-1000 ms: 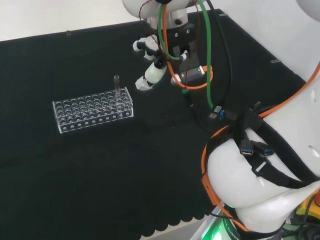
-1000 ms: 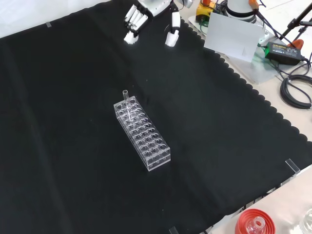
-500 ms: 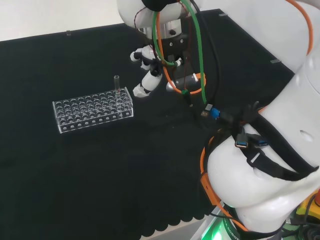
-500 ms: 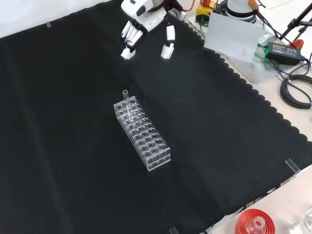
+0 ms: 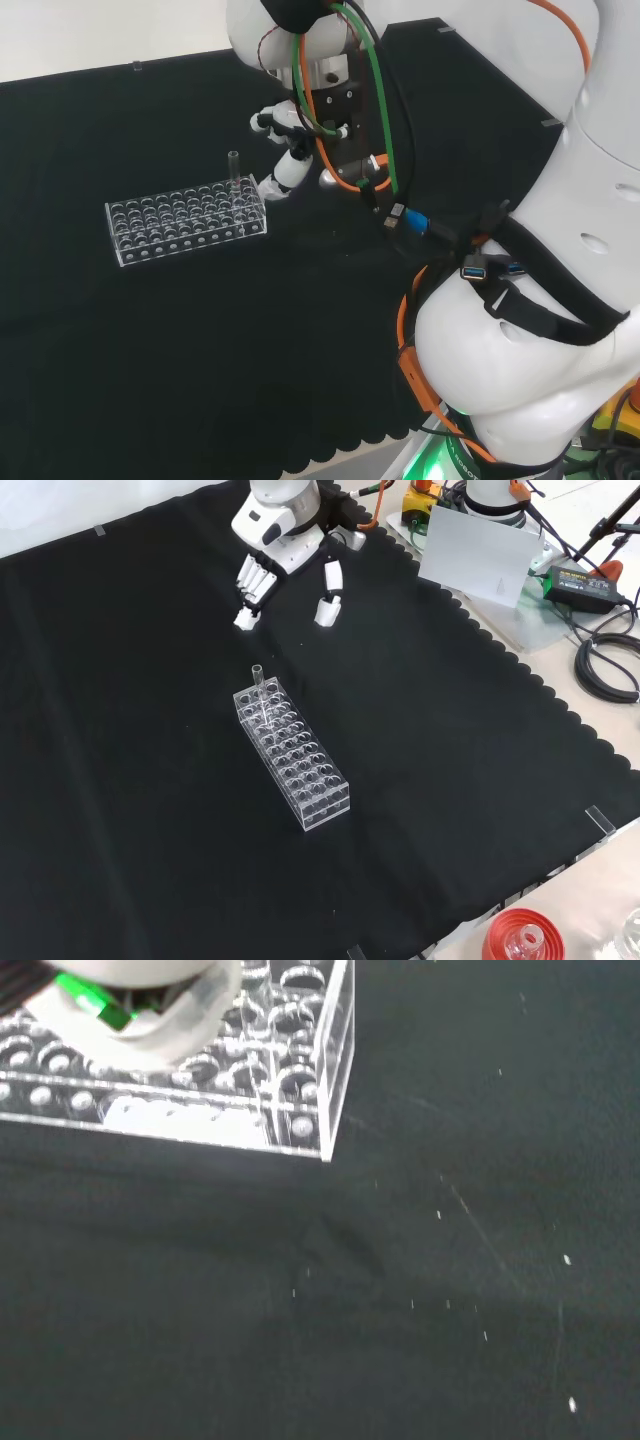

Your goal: Pick up the test tube.

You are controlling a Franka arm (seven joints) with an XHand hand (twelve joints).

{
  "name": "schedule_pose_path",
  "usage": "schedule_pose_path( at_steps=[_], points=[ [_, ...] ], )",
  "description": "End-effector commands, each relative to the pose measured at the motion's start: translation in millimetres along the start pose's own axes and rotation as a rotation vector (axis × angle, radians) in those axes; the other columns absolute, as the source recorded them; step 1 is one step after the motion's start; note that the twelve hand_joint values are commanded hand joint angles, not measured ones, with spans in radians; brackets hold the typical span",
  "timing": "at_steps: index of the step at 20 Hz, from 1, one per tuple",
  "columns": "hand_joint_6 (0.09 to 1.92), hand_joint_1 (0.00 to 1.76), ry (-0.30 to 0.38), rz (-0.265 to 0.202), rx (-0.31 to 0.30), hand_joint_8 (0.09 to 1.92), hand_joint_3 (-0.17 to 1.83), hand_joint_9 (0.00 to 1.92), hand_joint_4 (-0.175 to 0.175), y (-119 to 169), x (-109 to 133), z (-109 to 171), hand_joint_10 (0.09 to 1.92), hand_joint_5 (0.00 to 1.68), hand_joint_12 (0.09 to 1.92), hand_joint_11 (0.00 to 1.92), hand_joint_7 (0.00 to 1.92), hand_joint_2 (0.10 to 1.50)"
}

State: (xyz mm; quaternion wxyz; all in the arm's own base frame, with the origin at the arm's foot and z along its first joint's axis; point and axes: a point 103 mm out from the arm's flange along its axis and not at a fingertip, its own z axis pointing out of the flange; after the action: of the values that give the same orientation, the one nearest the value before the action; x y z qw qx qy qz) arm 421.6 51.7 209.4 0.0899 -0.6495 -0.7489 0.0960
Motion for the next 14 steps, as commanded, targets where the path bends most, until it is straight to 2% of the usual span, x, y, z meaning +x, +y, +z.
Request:
schedule_pose_path(
  at_steps=[1, 14],
  points=[
    [0.09, 0.87, 0.009, 0.002, -0.019, 0.7, 0.51, 0.47, -0.042, 17.9, -2.0, 9.3, 0.73, 0.25, 1.29, 0.53, 0.37, 0.5],
    [0.09, 0.9, -0.007, -0.025, -0.08, 0.71, 0.53, 0.46, -0.034, 61.9, 1.3, 25.0, 0.73, 0.29, 1.28, 0.53, 0.41, 0.49]
  ],
)
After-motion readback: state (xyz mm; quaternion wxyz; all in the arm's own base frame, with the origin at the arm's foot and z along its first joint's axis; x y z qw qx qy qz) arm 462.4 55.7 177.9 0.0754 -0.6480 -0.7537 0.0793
